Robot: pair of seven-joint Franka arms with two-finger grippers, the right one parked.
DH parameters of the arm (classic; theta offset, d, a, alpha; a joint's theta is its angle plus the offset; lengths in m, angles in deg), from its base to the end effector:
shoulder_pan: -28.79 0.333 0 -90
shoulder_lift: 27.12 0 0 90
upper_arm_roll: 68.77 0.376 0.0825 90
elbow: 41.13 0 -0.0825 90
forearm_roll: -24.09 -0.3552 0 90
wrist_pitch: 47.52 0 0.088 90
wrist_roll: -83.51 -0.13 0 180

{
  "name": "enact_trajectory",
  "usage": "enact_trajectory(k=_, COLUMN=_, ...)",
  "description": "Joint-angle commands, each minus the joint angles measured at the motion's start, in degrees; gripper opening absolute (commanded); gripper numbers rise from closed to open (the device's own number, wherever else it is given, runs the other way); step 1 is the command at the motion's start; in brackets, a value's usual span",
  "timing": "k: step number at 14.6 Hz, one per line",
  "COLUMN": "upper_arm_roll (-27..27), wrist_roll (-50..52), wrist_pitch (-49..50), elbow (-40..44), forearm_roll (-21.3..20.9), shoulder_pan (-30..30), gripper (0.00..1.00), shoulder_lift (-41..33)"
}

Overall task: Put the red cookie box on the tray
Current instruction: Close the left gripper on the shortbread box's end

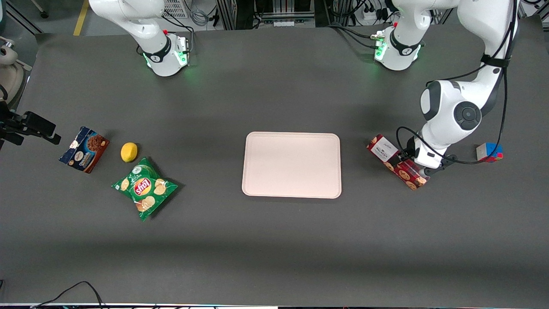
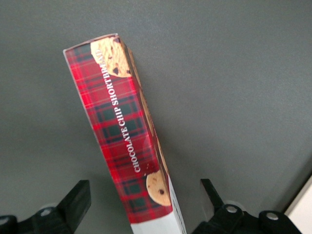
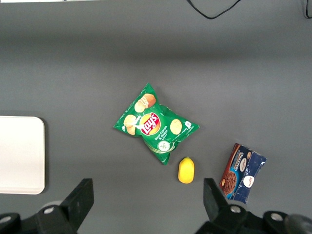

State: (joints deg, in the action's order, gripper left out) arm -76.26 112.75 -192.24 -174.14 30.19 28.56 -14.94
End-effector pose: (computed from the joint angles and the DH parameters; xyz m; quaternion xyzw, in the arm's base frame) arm 0.5128 -0.0690 0.3088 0.9721 0.2305 -0.0176 0.0409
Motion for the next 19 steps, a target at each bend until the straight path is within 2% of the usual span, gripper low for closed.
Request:
enact_trajectory(k=1, upper_arm_roll=0.1, wrist_roll=1.09, wrist_pitch=-1.96, elbow=0.38, forearm_roll=0.05, shoulder_pan=-0.73, gripper=1.0, shoulder_lift=1.43)
enact_trajectory(k=9, upper_arm_roll=0.1, wrist_roll=0.91, wrist_pitch=-7.69, elbow=0.64, forearm_roll=-1.62, shoulder_pan=-0.91, gripper=1.0, shoulder_lift=7.07)
enact_trajectory(k=10, upper_arm_roll=0.1, wrist_roll=0.91, wrist_pitch=-7.69, elbow=0.64, forearm_roll=-1.62, shoulder_pan=-0.91, gripper=0.96, shoulder_lift=6.98)
enact_trajectory(k=11, upper_arm_roll=0.1, wrist_roll=0.91, wrist_pitch=-7.6, elbow=0.64, forearm_roll=-1.62, shoulder_pan=-0.91, gripper=0.86, shoulder_lift=6.98)
enact_trajectory(k=14, upper_arm_roll=0.1, wrist_roll=0.74, wrist_pitch=-6.9, elbow=1.17, forearm_roll=-1.71, shoulder_pan=-0.91, gripper=0.39, shoulder_lift=6.63)
enact_trajectory(k=16, upper_arm_roll=0.1, wrist_roll=0.13, wrist_pitch=-6.81, elbow=1.34, forearm_roll=-2.23, shoulder_pan=-0.91, gripper=0.14, shoulder_lift=6.45)
enact_trajectory(k=18, upper_arm_roll=0.1, wrist_roll=0.38, wrist_pitch=-6.72, elbow=1.61, forearm_roll=-3.9, shoulder_pan=-0.91, gripper=0.0, shoulder_lift=6.36)
enact_trajectory(k=19, upper_arm_roll=0.02, wrist_roll=0.47, wrist_pitch=-6.63, elbow=1.87, forearm_roll=-3.91, shoulder_pan=-1.0, gripper=0.0, shoulder_lift=6.28)
